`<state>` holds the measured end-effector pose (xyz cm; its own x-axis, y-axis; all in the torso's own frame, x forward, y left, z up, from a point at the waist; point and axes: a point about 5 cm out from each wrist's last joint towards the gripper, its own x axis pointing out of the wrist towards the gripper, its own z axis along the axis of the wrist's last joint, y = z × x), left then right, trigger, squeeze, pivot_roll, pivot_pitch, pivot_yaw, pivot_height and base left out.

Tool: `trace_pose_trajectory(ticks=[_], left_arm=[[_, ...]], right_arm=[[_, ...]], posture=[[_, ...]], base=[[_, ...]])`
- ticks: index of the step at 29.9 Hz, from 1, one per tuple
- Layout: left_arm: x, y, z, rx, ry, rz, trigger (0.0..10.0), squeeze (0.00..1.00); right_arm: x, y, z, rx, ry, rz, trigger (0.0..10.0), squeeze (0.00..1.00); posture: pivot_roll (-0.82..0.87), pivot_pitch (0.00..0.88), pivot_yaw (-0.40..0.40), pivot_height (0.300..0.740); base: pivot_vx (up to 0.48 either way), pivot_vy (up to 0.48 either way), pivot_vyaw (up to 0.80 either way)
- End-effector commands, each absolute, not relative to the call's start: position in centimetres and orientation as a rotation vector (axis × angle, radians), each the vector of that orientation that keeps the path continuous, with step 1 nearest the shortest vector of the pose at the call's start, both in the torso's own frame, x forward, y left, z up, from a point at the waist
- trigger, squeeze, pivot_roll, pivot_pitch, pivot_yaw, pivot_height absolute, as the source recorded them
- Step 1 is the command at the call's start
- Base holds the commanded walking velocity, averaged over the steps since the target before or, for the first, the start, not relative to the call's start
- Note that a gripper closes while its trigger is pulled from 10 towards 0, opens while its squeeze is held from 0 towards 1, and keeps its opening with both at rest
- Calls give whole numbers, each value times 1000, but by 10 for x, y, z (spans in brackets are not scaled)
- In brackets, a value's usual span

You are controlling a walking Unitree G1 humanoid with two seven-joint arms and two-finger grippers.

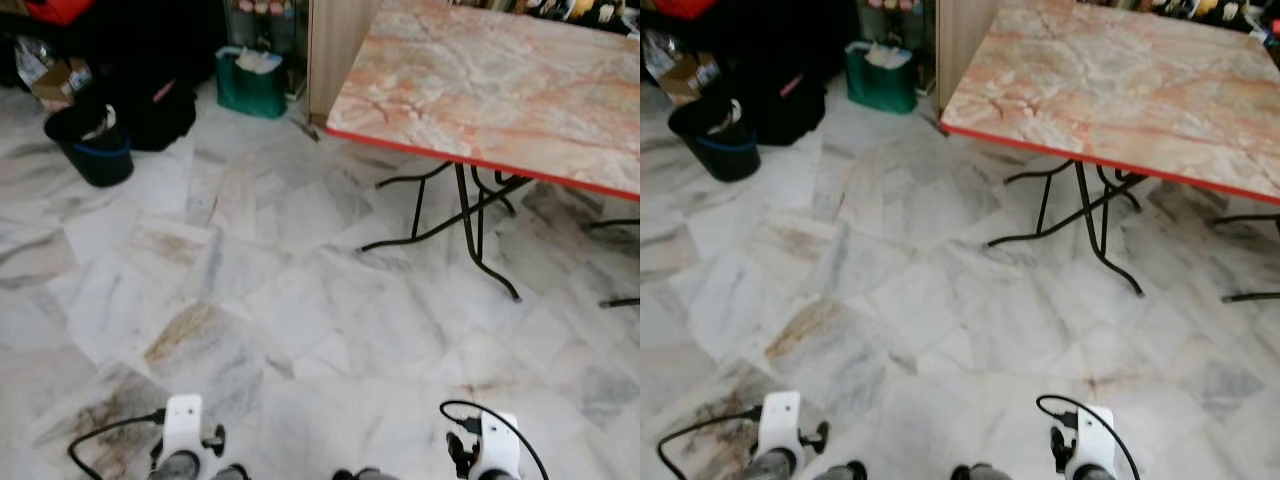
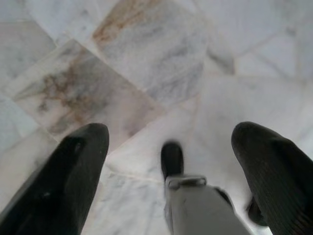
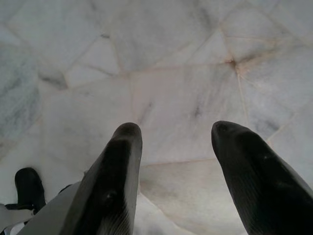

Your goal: Setting the table

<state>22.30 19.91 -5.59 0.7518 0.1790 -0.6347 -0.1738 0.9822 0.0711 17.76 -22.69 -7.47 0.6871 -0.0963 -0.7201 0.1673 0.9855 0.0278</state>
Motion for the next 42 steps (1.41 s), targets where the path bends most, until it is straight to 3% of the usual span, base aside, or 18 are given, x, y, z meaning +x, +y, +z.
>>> trace_pose_trajectory(ticks=[1,10,16,24,42], left_arm=[[215,201,-61,-2,721,218,10000,0],[216,199,-60,1,707,219,10000,0],[216,197,-60,0,702,216,10000,0],[217,197,-59,-6,698,219,10000,0],[216,195,-60,-42,704,235,10000,0]], right_arm=[[174,-227,-76,108,803,-160,10000,0],[174,-226,-77,112,801,-159,10000,0],[173,-226,-77,117,810,-166,10000,0],[173,-226,-78,112,816,-171,10000,0],[175,-227,-76,111,804,-162,10000,0]], posture=[[-4,194,-49,740],[-3,199,-46,740],[-6,201,-46,740],[-6,202,-48,740],[-12,206,-52,740]], base=[[0,0,0],[0,0,0],[0,-369,0],[0,0,-652],[0,0,0]])
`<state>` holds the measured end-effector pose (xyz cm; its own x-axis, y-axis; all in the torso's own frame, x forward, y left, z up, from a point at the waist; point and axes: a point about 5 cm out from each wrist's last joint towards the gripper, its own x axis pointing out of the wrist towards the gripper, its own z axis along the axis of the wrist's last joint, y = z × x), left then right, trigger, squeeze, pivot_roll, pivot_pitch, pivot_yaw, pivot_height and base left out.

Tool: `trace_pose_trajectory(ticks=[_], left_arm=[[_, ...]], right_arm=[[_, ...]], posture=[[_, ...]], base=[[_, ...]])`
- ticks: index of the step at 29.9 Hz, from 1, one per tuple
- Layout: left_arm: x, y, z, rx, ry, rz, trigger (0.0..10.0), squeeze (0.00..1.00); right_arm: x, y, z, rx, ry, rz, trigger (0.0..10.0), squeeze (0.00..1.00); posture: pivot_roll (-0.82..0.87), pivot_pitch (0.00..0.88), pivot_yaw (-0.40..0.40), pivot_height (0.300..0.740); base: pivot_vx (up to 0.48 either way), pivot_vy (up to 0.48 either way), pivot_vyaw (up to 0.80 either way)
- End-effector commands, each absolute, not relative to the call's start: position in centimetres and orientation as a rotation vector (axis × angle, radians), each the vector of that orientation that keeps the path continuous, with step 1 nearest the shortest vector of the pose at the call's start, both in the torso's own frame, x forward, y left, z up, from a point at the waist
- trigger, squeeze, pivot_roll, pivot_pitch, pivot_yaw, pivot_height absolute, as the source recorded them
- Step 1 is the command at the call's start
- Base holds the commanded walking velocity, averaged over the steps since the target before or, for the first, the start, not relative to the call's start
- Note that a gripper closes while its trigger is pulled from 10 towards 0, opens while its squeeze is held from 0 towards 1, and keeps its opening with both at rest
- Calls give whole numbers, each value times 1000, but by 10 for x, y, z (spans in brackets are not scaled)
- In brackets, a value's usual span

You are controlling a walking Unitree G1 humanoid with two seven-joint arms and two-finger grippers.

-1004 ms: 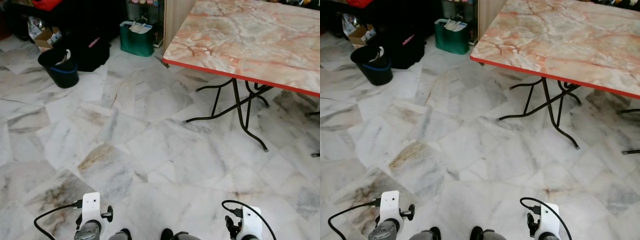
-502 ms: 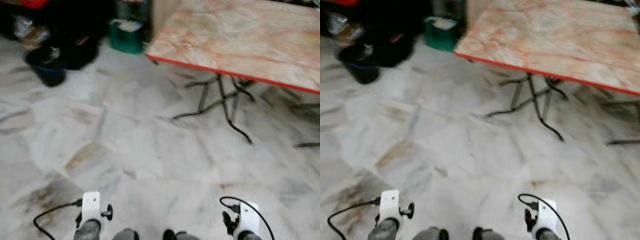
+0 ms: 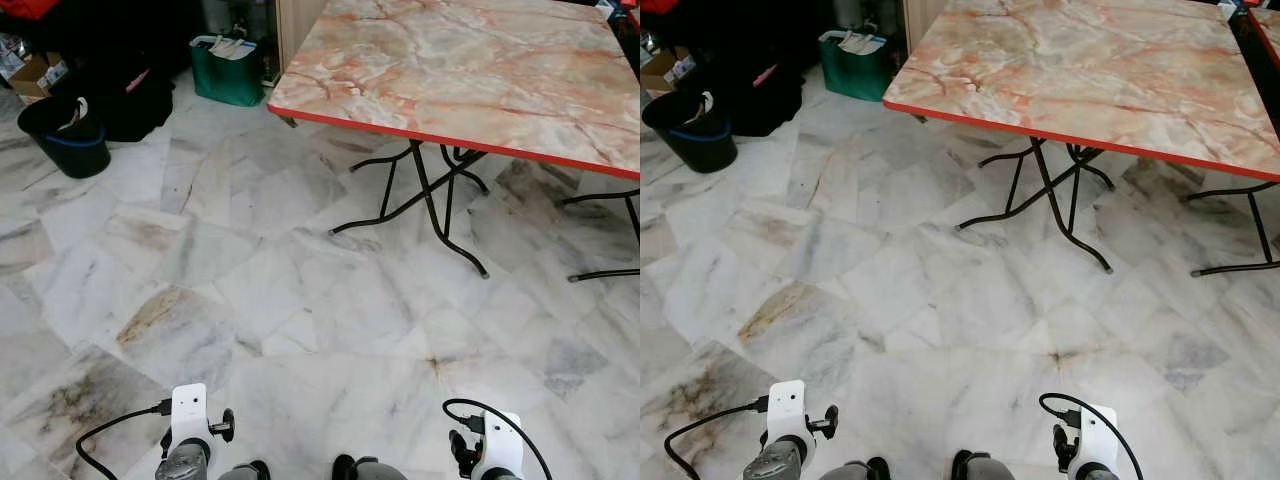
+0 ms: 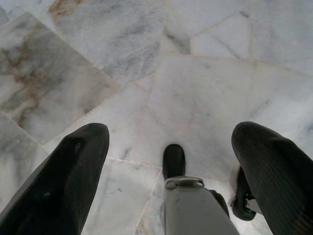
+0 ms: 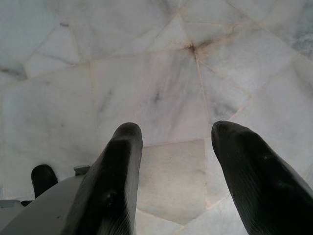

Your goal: Setting the table

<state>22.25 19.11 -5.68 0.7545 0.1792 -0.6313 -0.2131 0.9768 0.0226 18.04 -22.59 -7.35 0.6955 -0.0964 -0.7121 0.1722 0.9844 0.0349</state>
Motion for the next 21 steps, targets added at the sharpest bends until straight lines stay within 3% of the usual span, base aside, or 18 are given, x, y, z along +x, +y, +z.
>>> trace_pose_trajectory(ticks=[1,14,16,21], left_arm=[[217,197,-60,-37,705,239,10000,0],[215,192,-62,-29,716,216,10000,0],[215,192,-62,-29,714,213,10000,0],[216,192,-61,-32,712,210,10000,0]], right_arm=[[175,-227,-76,112,803,-160,10000,0],[174,-227,-77,111,817,-169,10000,0],[174,-226,-77,117,818,-172,10000,0],[175,-226,-77,115,809,-170,10000,0]], posture=[[-13,206,-51,740],[-18,209,-49,740],[-18,210,-48,740],[-19,211,-48,740]], base=[[0,0,0],[301,0,0],[480,0,-800],[480,0,0]])
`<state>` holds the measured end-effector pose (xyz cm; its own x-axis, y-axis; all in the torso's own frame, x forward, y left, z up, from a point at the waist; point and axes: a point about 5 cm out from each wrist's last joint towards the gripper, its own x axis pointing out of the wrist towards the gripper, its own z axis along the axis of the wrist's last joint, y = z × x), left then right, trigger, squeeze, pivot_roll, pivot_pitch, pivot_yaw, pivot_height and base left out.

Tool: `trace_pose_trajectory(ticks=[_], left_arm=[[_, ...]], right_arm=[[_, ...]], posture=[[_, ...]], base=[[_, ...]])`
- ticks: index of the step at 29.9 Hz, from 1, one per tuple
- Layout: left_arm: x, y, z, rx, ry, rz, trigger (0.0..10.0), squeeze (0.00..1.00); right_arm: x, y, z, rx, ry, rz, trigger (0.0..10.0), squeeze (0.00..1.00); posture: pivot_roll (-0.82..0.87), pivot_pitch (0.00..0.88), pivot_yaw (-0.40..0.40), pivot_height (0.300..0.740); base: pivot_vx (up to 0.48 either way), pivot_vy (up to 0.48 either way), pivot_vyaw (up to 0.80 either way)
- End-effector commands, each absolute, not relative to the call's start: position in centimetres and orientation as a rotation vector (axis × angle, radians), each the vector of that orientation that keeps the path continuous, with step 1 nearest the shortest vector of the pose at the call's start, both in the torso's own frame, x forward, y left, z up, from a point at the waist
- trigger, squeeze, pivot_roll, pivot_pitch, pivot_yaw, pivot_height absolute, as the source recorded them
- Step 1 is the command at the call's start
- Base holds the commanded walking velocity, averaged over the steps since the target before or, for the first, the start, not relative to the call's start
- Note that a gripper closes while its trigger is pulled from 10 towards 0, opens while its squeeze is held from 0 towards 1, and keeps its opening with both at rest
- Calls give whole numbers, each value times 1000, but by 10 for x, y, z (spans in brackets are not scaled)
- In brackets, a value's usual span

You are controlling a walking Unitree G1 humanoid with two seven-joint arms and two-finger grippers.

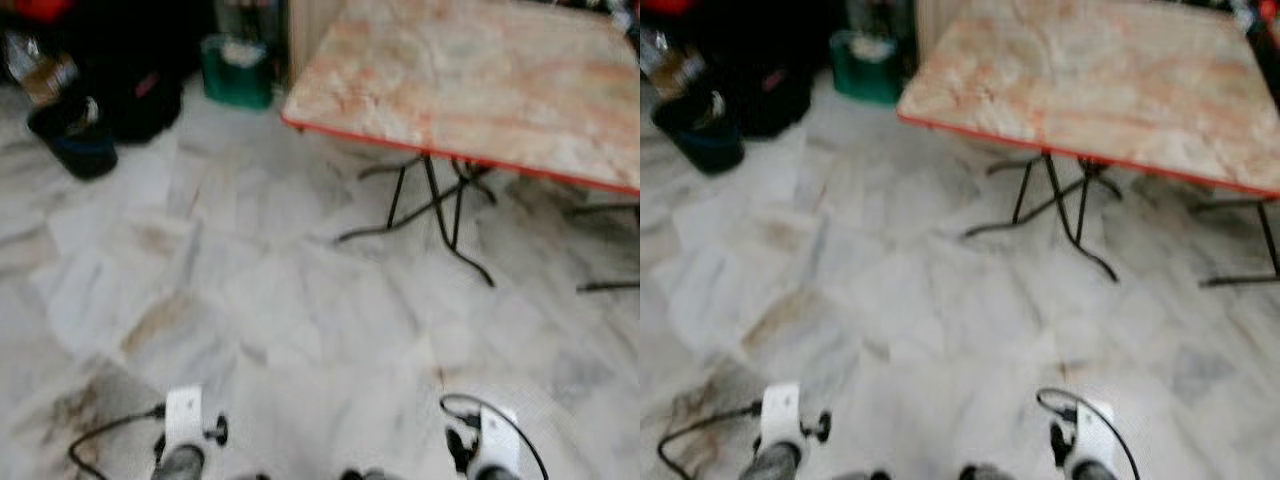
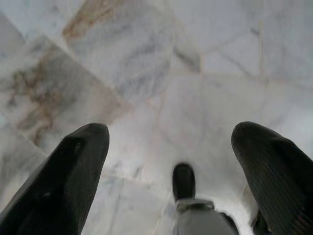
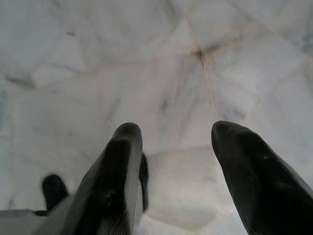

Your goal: Setting the table

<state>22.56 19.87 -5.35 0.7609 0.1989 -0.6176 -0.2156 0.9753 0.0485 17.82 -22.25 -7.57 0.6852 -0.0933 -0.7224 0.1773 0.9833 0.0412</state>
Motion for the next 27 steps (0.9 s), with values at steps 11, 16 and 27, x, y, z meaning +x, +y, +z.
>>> trace_pose_trajectory(ticks=[11,16,27], left_arm=[[216,186,-62,-69,714,173,10000,0],[216,187,-62,-70,718,169,10000,0],[212,187,-65,-36,746,158,10000,0]], right_arm=[[174,-226,-78,111,827,-171,10000,0],[174,-226,-78,107,829,-169,10000,0],[175,-228,-76,102,813,-171,10000,0]], posture=[[-23,212,-46,740],[-23,212,-46,740],[-33,219,-49,740]], base=[[112,0,-468],[0,0,-763],[0,-66,-144]])
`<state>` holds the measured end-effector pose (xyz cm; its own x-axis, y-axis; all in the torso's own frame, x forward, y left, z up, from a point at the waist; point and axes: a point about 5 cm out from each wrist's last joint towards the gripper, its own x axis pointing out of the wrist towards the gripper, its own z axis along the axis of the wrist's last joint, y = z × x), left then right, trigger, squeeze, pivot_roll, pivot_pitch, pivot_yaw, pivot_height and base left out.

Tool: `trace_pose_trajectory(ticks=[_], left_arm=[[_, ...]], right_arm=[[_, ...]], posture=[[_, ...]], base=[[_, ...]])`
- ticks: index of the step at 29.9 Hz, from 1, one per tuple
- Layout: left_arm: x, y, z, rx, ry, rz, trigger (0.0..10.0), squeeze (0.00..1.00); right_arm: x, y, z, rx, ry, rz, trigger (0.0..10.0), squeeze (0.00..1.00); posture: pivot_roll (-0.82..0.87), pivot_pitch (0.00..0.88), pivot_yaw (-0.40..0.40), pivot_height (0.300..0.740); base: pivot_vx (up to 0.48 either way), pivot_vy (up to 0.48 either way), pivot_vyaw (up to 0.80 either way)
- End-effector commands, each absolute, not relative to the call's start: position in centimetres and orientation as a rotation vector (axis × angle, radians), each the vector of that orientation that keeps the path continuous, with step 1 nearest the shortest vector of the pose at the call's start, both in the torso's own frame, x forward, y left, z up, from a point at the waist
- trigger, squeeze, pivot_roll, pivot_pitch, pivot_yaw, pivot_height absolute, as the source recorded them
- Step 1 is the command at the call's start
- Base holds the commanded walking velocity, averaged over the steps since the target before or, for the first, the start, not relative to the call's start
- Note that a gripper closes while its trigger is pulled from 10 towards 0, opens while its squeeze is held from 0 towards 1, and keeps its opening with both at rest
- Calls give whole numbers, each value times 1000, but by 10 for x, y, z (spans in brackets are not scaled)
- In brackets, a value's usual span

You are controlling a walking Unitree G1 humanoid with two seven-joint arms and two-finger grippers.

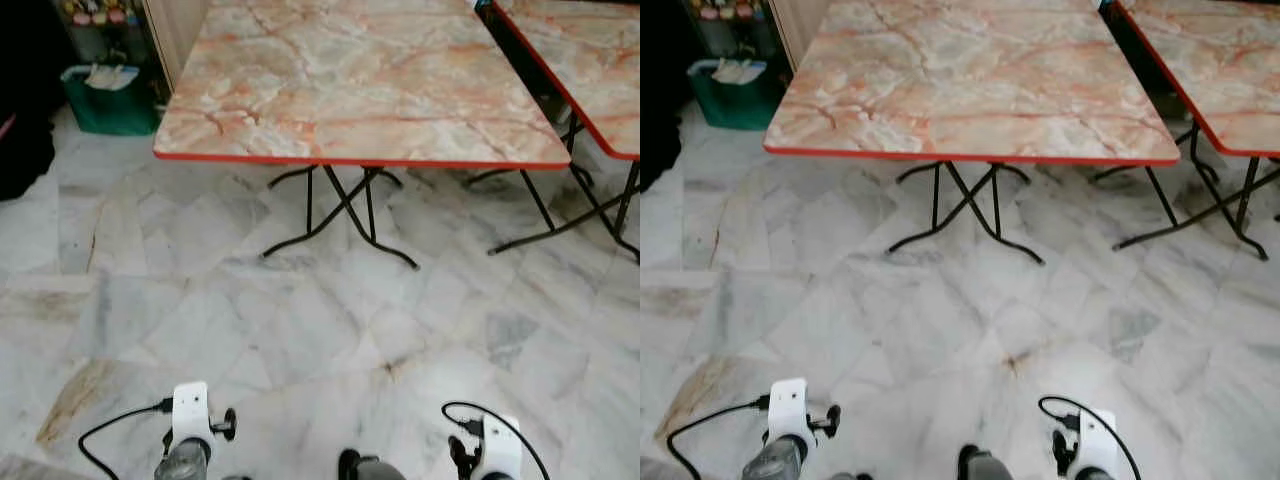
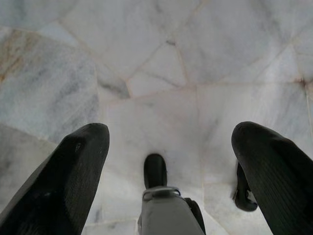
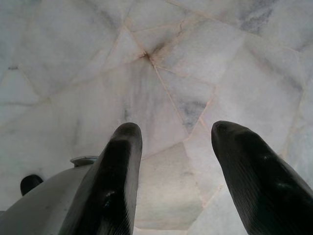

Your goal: Setting the table

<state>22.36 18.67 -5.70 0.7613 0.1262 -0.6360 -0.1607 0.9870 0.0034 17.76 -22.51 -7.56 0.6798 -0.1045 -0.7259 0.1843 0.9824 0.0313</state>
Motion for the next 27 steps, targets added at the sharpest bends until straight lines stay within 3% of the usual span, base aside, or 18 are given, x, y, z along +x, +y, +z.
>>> trace_pose_trajectory(ticks=[1,27], left_arm=[[211,187,-66,-34,748,160,10000,0],[210,191,-66,2,766,136,10000,0]], right_arm=[[175,-228,-76,101,813,-170,10000,0],[177,-224,-76,104,812,-157,10000,0]], posture=[[-33,218,-48,740],[-33,179,-21,740]], base=[[0,-244,0],[0,-267,0]])
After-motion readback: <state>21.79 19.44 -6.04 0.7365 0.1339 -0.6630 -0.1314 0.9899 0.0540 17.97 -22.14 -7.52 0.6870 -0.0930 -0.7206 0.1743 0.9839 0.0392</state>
